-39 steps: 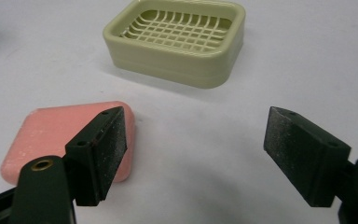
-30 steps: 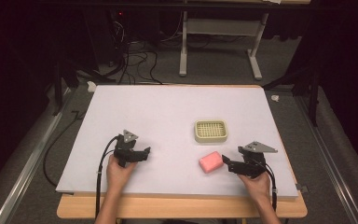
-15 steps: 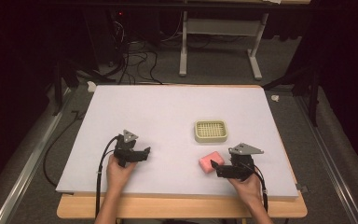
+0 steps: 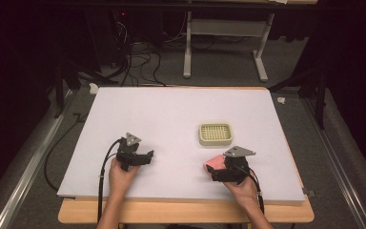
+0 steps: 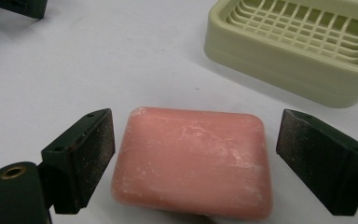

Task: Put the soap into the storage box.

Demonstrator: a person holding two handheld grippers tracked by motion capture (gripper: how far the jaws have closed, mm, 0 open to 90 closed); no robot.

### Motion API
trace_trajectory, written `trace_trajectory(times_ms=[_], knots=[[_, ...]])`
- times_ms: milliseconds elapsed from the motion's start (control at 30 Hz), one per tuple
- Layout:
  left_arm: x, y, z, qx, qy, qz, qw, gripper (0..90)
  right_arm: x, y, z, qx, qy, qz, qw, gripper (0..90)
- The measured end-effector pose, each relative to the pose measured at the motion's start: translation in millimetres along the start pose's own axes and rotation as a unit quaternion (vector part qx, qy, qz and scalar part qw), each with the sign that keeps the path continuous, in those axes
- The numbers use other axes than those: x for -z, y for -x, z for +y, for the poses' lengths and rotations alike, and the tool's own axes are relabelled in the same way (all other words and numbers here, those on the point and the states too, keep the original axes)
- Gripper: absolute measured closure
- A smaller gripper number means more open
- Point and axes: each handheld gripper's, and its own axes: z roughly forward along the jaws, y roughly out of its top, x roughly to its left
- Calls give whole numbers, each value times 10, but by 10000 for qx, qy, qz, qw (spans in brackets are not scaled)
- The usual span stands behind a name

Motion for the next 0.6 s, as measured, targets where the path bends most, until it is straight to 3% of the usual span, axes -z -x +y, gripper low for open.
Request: trace_trajectory(times_ms=[600], knots=[[0, 1, -1, 3, 2, 12, 10000, 210, -189, -82, -35, 75, -417, -265, 9988, 126]])
